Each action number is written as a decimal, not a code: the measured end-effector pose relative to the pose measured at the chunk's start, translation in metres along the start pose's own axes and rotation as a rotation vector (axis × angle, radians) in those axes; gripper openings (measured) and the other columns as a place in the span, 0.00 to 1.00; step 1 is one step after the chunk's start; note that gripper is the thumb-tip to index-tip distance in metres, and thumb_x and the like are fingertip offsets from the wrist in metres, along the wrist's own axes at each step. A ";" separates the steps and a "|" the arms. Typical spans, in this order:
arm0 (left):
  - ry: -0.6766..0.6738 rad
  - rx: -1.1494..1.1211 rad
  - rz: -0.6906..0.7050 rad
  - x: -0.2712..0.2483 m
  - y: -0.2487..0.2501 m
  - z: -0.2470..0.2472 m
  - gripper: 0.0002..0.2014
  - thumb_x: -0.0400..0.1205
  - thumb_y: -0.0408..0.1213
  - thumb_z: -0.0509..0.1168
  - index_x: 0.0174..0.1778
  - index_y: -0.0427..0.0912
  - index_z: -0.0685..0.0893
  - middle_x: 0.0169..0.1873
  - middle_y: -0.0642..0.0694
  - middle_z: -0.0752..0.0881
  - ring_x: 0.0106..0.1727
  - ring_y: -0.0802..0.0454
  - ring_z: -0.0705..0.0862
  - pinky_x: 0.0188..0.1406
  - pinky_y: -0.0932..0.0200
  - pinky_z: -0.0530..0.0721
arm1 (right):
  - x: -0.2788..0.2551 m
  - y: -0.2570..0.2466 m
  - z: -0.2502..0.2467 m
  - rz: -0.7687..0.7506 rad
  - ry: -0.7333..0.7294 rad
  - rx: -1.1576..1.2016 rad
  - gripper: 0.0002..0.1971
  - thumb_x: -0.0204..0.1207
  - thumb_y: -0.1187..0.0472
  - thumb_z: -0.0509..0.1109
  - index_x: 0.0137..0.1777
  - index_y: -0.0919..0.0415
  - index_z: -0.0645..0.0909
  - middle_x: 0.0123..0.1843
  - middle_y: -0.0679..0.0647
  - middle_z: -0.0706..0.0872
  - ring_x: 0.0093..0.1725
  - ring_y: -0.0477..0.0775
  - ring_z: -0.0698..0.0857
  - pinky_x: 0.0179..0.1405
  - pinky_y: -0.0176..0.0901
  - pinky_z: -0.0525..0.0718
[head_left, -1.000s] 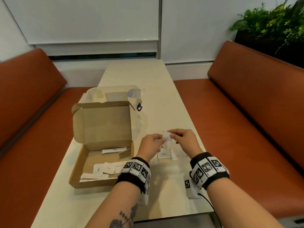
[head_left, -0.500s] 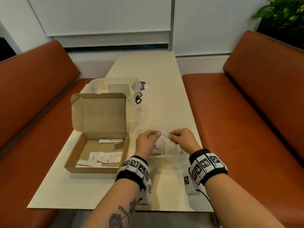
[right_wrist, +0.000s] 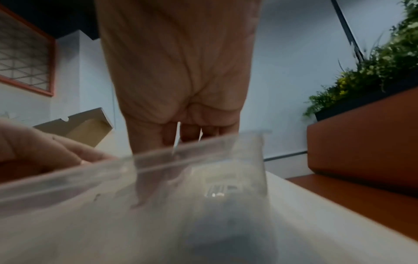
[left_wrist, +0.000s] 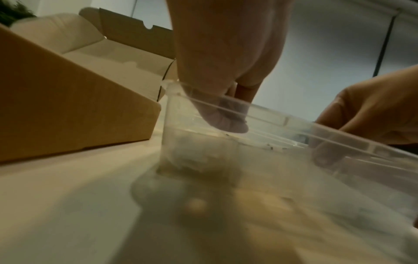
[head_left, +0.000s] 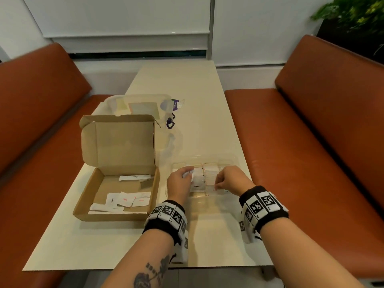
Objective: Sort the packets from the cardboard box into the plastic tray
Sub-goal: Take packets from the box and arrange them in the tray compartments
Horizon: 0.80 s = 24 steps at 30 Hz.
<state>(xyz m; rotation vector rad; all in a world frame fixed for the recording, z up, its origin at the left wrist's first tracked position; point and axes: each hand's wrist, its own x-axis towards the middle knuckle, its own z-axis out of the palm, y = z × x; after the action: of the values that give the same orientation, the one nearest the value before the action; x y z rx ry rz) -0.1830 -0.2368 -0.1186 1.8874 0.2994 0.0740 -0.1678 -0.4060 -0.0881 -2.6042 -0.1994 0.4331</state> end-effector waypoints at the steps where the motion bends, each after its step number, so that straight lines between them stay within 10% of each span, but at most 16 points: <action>1: -0.009 0.007 -0.003 0.000 0.000 0.000 0.14 0.82 0.29 0.61 0.60 0.43 0.87 0.59 0.45 0.87 0.54 0.47 0.87 0.63 0.49 0.83 | 0.000 -0.001 0.003 0.009 0.016 -0.026 0.03 0.71 0.61 0.76 0.41 0.61 0.90 0.41 0.54 0.90 0.40 0.50 0.85 0.38 0.34 0.79; 24: -0.172 0.039 -0.015 0.004 -0.003 -0.010 0.23 0.81 0.22 0.55 0.66 0.45 0.84 0.66 0.43 0.82 0.58 0.45 0.86 0.58 0.57 0.84 | 0.003 -0.008 0.032 0.081 0.130 -0.035 0.20 0.65 0.69 0.77 0.27 0.53 0.67 0.29 0.46 0.74 0.30 0.47 0.74 0.28 0.33 0.66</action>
<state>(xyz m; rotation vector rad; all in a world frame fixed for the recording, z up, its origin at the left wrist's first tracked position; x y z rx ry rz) -0.1820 -0.2261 -0.1189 1.9154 0.1987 -0.1044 -0.1760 -0.3839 -0.1114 -2.6701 -0.0587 0.2888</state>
